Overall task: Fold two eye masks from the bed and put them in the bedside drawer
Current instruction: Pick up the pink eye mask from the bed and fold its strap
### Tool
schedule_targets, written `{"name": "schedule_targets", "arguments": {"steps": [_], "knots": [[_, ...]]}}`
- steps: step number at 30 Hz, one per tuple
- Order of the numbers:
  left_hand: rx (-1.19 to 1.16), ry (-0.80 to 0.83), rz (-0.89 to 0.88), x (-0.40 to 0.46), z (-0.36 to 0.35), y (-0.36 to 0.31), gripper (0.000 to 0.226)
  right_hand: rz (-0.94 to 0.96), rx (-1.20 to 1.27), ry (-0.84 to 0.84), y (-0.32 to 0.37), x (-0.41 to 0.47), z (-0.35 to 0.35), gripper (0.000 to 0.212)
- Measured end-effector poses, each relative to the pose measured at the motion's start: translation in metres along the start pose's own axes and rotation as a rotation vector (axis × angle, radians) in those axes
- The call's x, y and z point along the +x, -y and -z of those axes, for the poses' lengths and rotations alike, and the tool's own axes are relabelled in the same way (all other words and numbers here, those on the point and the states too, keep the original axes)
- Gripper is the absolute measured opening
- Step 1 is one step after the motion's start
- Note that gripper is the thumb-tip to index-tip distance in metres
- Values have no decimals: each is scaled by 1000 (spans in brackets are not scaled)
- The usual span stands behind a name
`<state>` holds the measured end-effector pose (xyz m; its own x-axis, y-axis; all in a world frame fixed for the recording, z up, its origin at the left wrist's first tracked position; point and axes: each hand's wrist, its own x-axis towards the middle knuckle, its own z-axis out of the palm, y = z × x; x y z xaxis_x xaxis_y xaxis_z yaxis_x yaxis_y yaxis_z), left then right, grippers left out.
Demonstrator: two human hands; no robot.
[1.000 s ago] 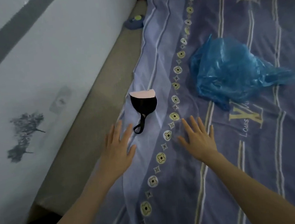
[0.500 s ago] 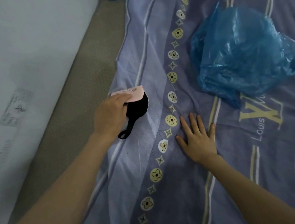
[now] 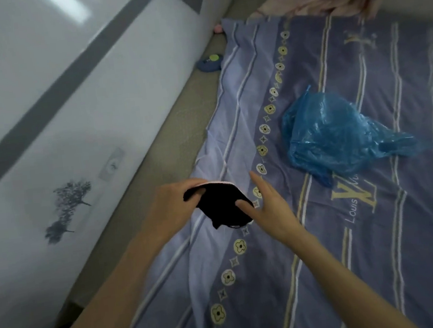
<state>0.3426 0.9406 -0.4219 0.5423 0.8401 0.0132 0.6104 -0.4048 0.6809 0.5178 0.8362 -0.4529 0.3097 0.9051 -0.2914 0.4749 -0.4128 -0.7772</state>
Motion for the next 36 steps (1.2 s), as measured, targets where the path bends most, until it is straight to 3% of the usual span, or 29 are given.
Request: {"name": "schedule_targets", "arguments": {"steps": [3, 4, 6, 9, 12, 16, 19, 23, 28, 31, 34, 36], "knots": [[-20, -18, -26, -38, 44, -22, 22, 64, -177, 46, 44, -29, 3, 27], [-11, -37, -54, -53, 60, -30, 22, 65, -152, 43, 61, -41, 2, 24], [22, -75, -109, -86, 91, -42, 22, -18, 89, 68, 92, -67, -2, 34], [64, -136, -148, -138, 128, -55, 23, -186, 573, 140, 134, -109, -13, 31], [90, -208, -183, -186, 156, -59, 26, -233, 801, 260, 165, -145, -31, 35], [177, -291, -228, -239, 185, -63, 27, -339, 889, 392, 199, -186, -62, 44], [223, -308, -240, -268, 202, -67, 31, -419, 987, 458, 223, -212, -79, 29], [234, -397, -210, -298, 220, -64, 34, -378, 983, 412, 256, -226, -90, 11], [138, -668, -28, -314, 241, -62, 24, -189, 914, 308, 285, -228, -92, 11], [39, -532, 39, -314, 248, -65, 31, -137, 913, 296, 293, -227, -87, 23], [-209, -309, 174, -315, 244, -74, 60, -67, 952, 350, 298, -227, -82, 33], [-282, -352, 211, -314, 239, -78, 60, -30, 955, 323, 299, -228, -81, 34]]}}
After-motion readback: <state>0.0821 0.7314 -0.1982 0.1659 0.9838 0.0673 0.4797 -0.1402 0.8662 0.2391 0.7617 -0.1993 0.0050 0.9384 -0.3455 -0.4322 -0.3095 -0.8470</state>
